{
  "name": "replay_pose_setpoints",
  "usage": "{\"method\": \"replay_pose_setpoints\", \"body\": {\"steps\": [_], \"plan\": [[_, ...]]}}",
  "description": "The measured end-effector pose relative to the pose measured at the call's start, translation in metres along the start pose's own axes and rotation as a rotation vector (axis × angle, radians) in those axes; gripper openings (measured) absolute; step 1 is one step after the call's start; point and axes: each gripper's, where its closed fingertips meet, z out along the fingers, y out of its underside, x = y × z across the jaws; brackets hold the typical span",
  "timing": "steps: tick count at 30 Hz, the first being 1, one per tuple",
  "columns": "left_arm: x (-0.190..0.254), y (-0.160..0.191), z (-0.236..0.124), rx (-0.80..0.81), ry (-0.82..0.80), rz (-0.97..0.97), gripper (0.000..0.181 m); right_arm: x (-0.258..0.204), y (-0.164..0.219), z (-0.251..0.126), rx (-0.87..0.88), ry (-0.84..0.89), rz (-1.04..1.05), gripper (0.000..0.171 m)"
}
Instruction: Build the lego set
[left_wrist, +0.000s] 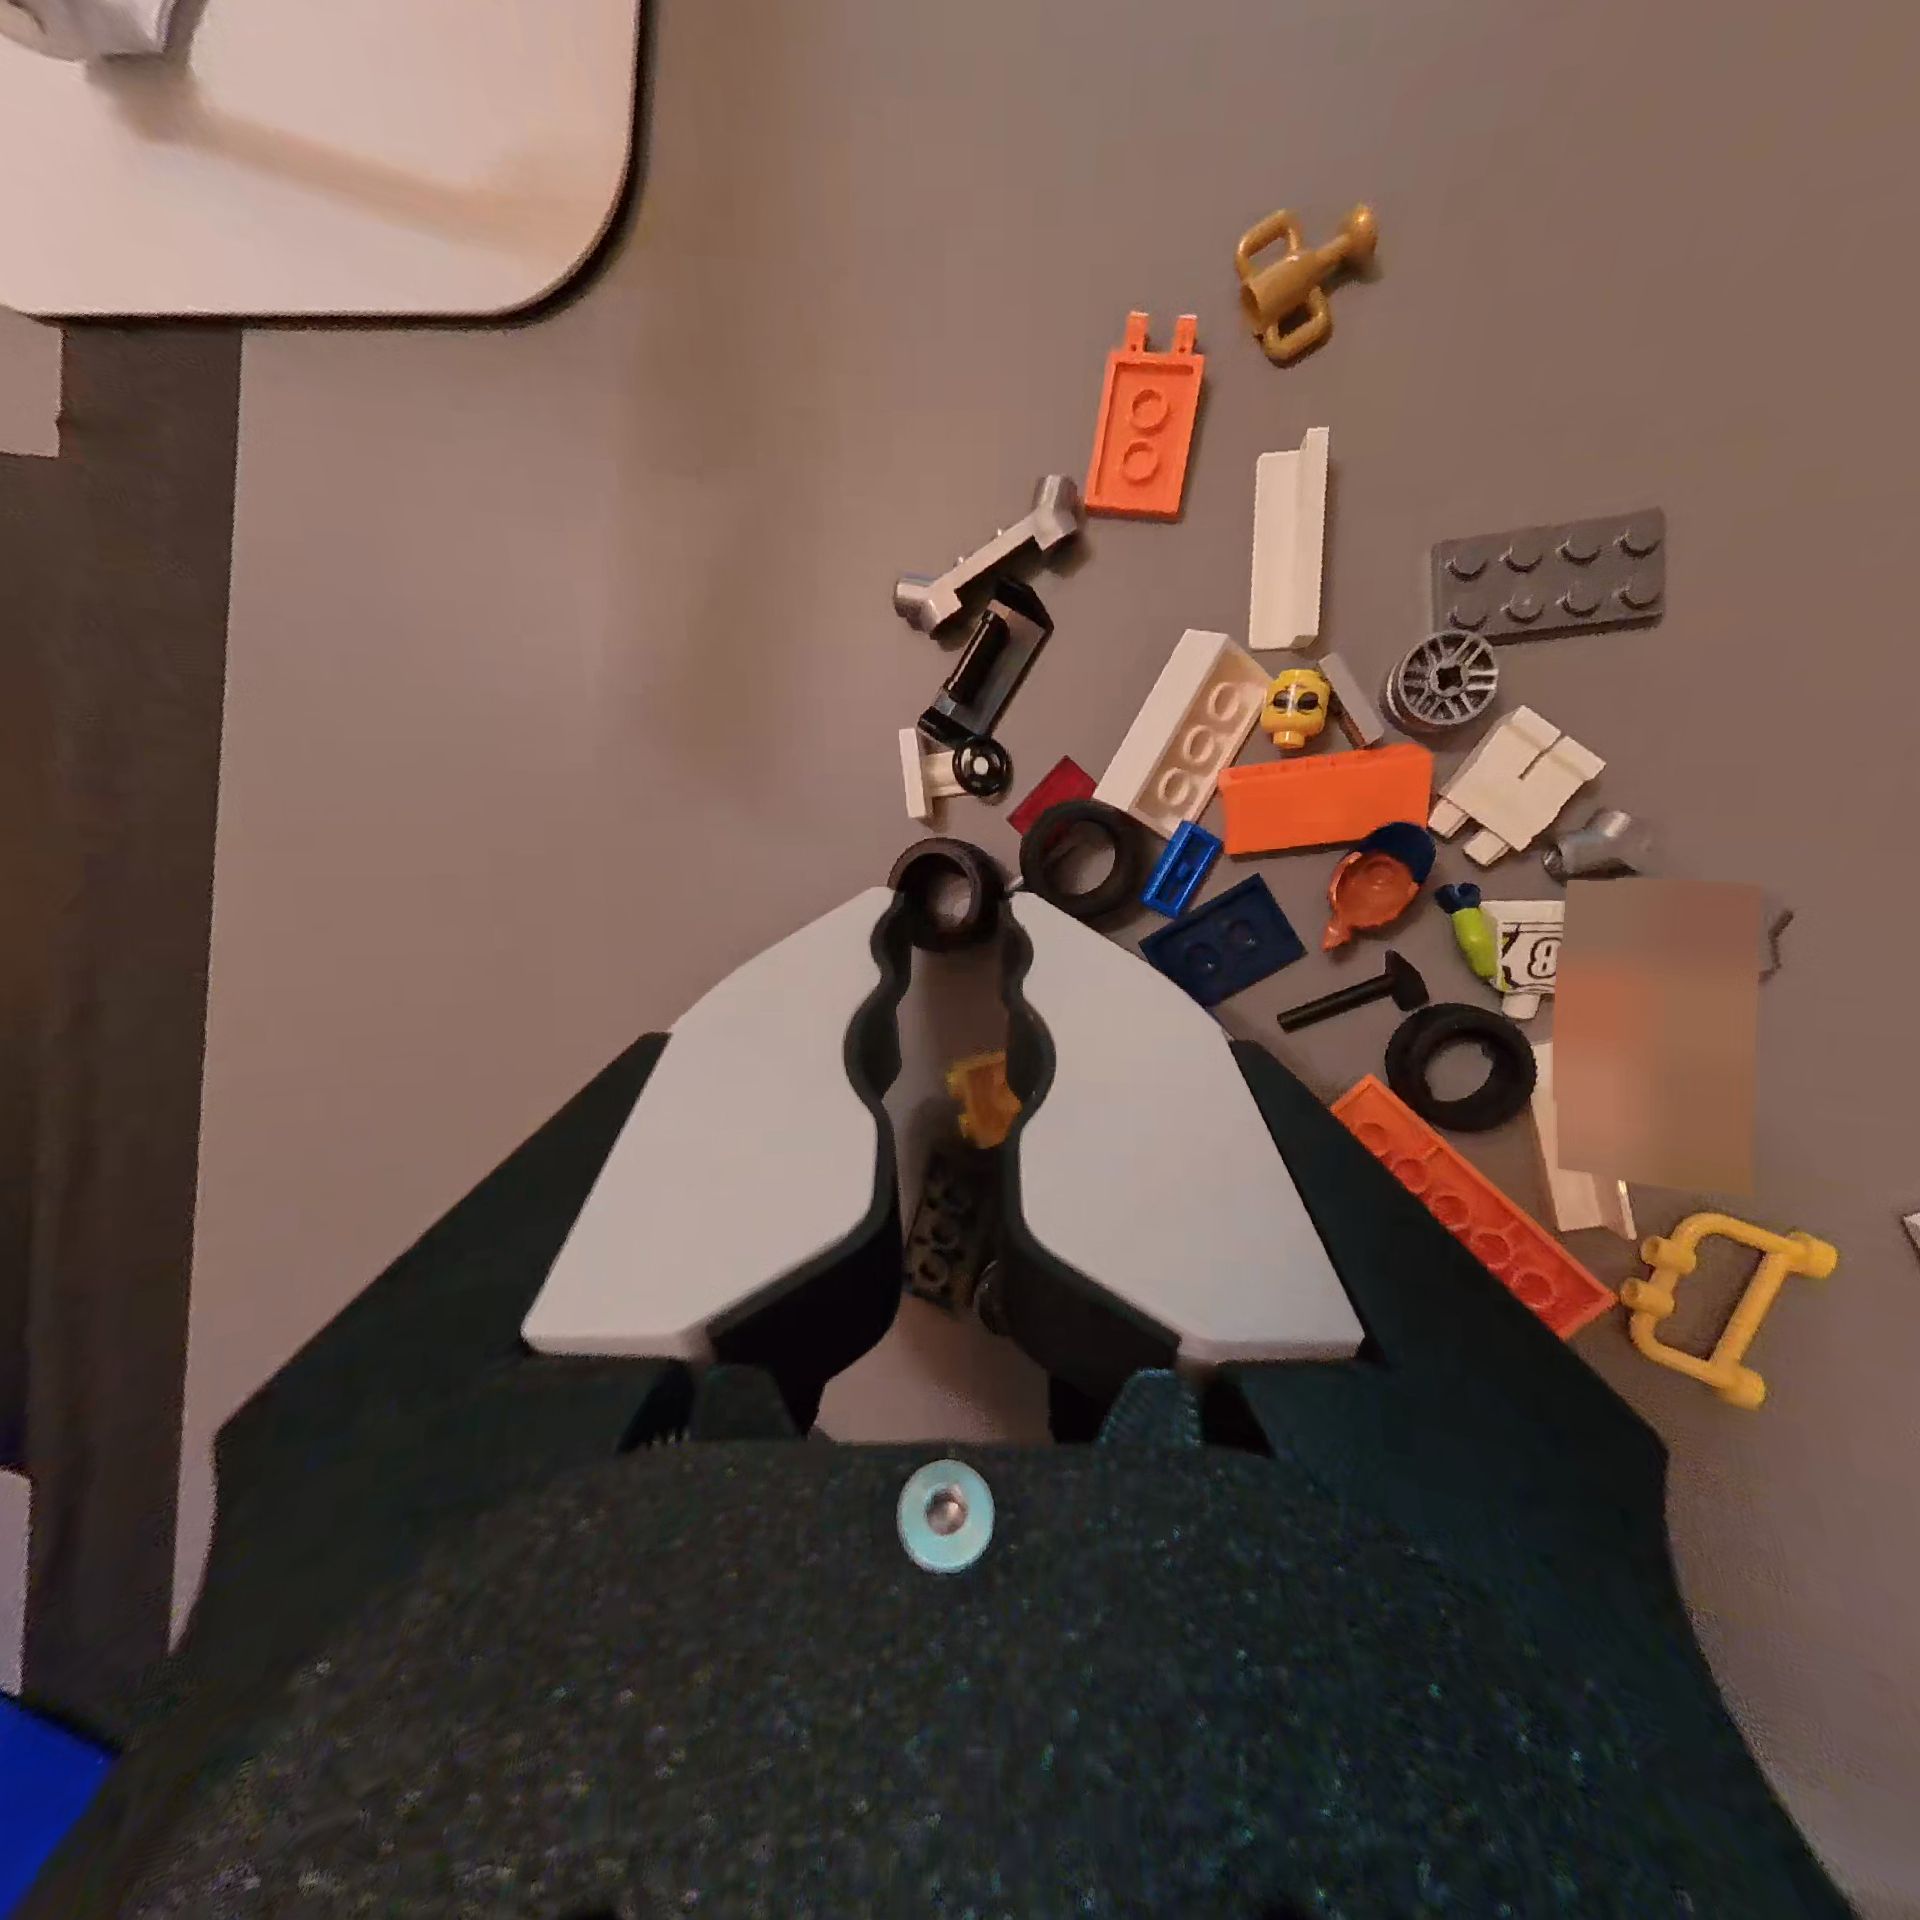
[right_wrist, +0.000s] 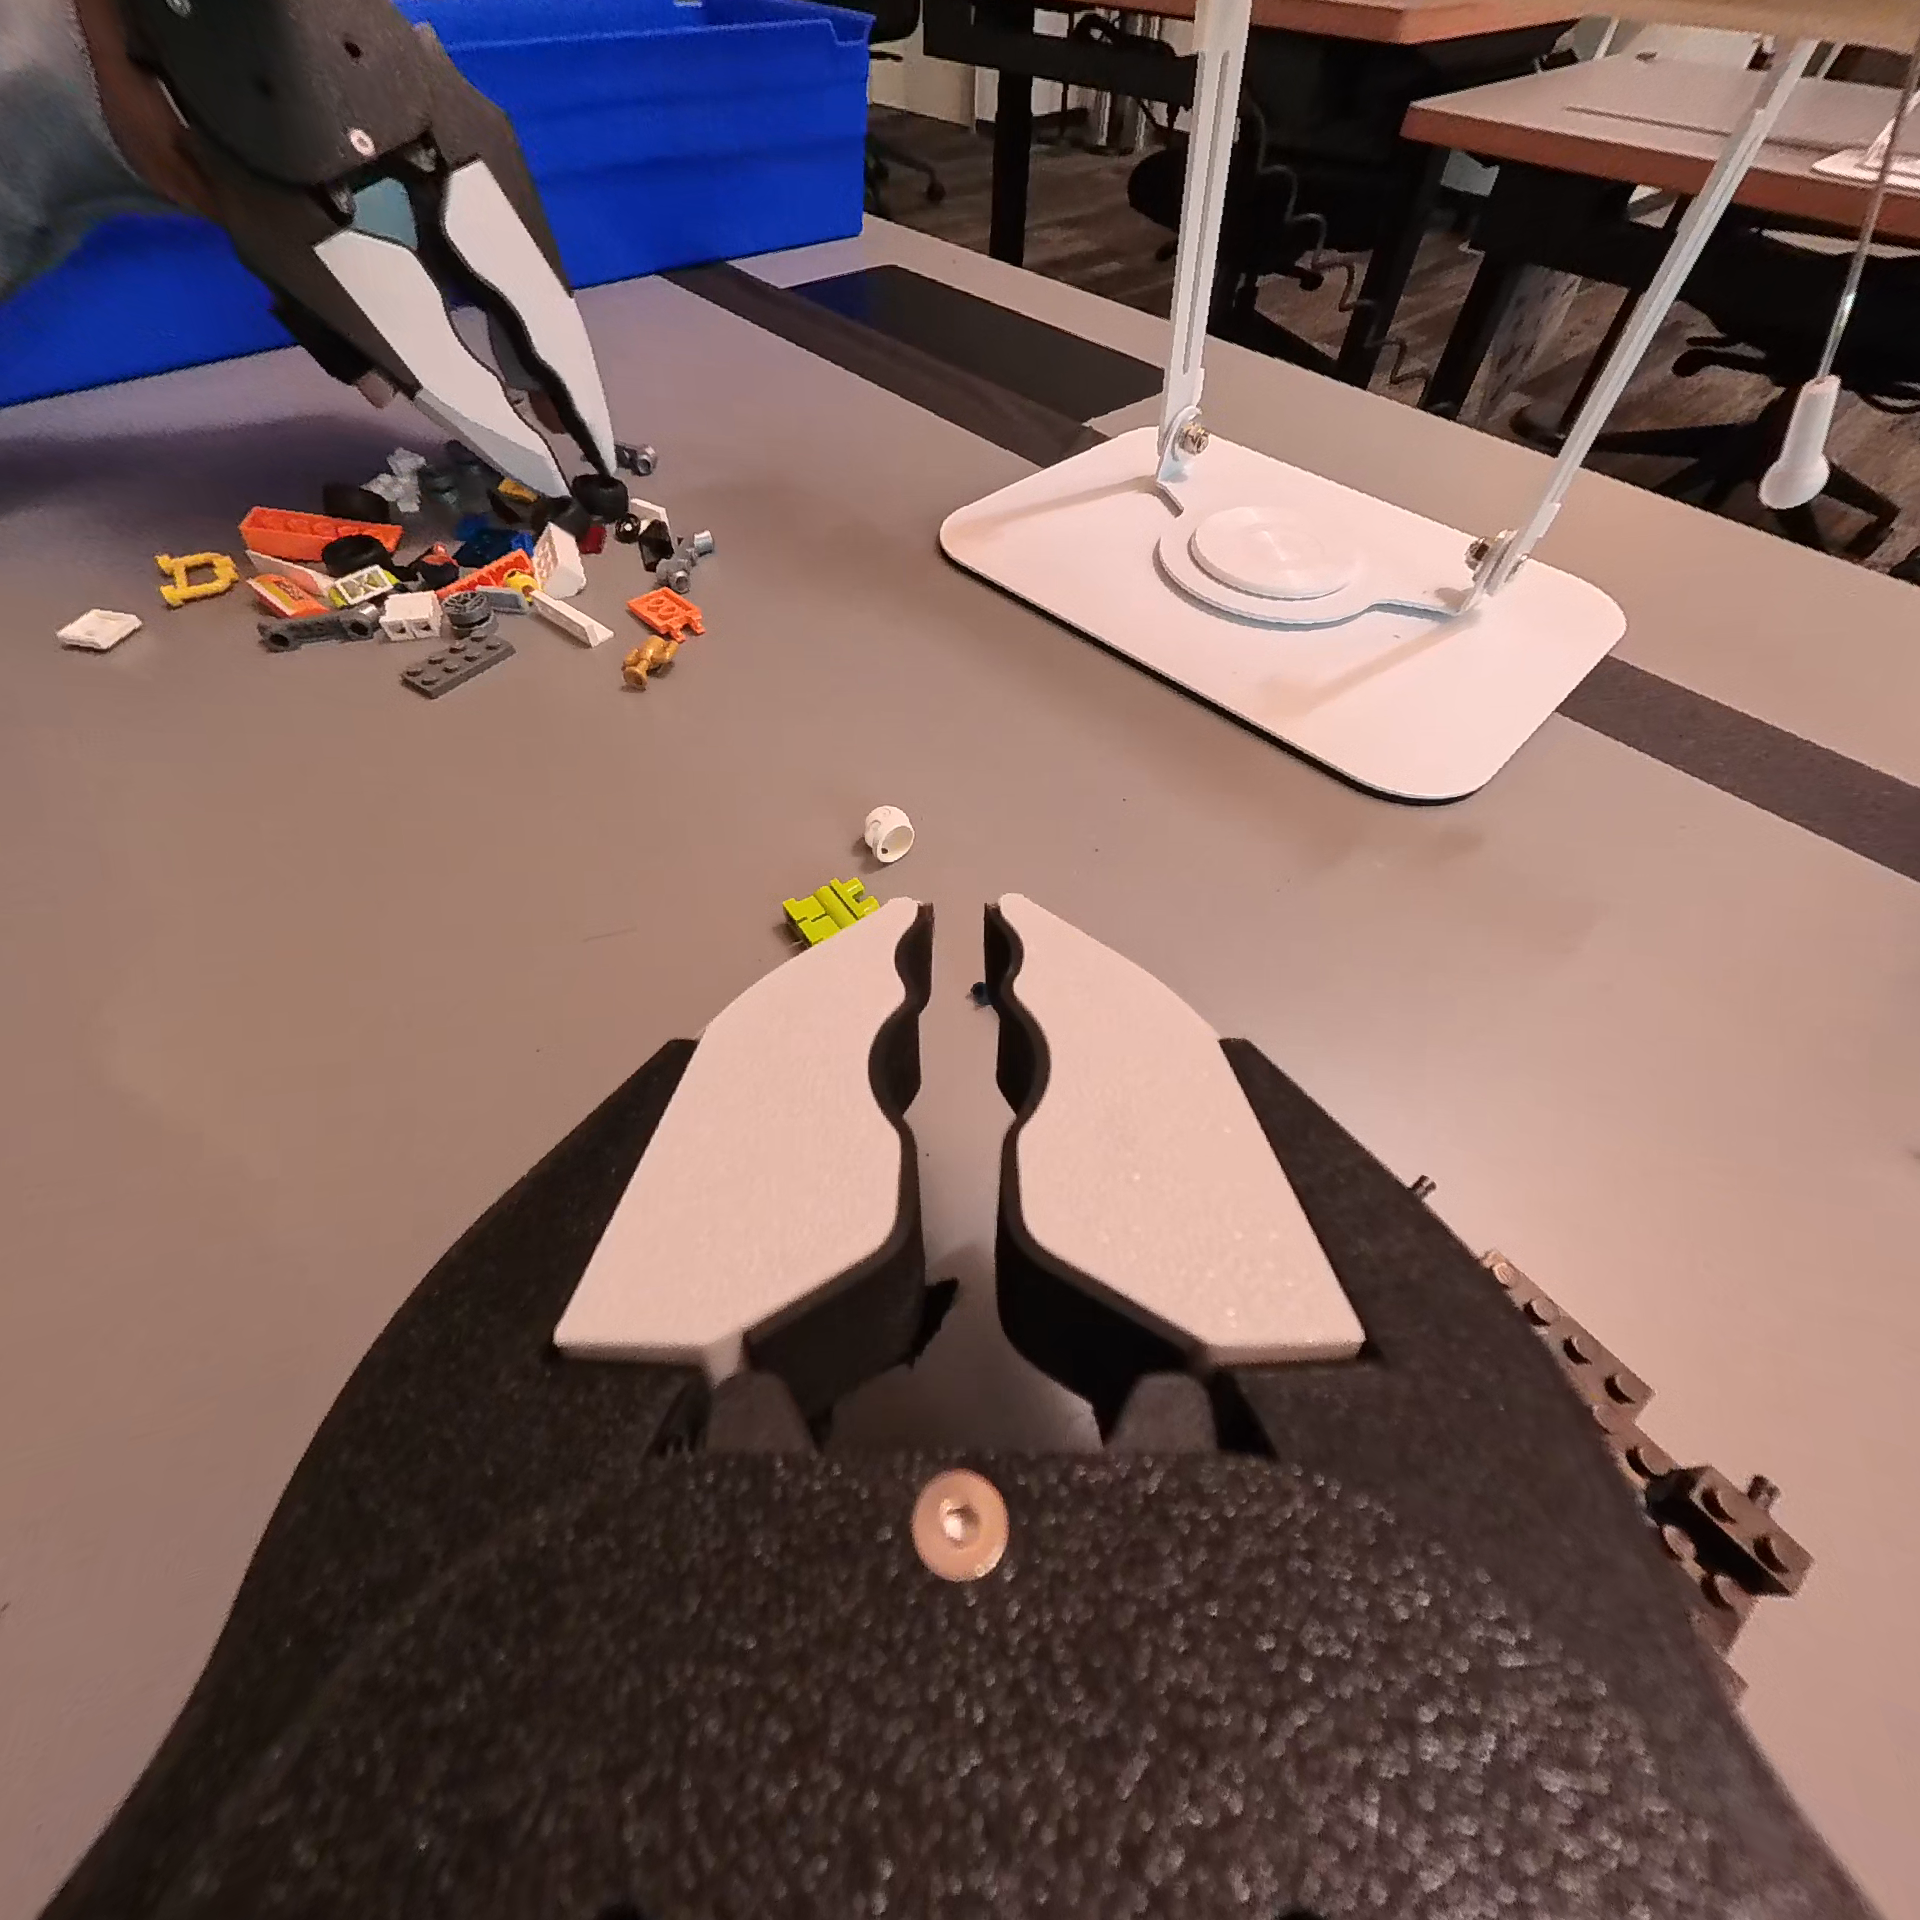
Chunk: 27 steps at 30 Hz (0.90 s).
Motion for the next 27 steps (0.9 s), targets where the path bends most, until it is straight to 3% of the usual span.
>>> {"method": "replay_pose_setpoints", "body": {"steps": [4,7,16,19,21,25,27], "plan": [[-0.002,0.002,0.0,-0.033,-0.008,0.021,0.003,0.001,0.0,0.0,0.001,0.003,-0.001,0.009],[-0.006,-0.006,-0.004,0.047,-0.033,-0.035,0.003,0.001,-0.002,-0.001,0.008,0.003,-0.001,0.009],[0.033,-0.09,-0.073,0.788,0.229,-0.342,0.003,-0.016,-0.013,0.0,0.037,-0.038,-0.031,0.009],[0.046,-0.104,-0.095,0.95,0.28,-0.393,0.003,-0.032,-0.021,0.004,0.054,-0.083,-0.051,0.009],[0.045,-0.095,-0.091,0.872,0.207,-0.389,0.003,-0.043,-0.029,0.006,0.061,-0.101,-0.096,0.009],[0.025,-0.022,-0.051,0.353,-0.015,-0.356,0.003,-0.055,-0.035,0.007,0.066,-0.098,-0.195,0.009],[0.022,0.006,-0.039,0.172,-0.005,-0.362,0.003,-0.058,-0.03,0.008,0.052,-0.105,-0.198,0.009]]}}
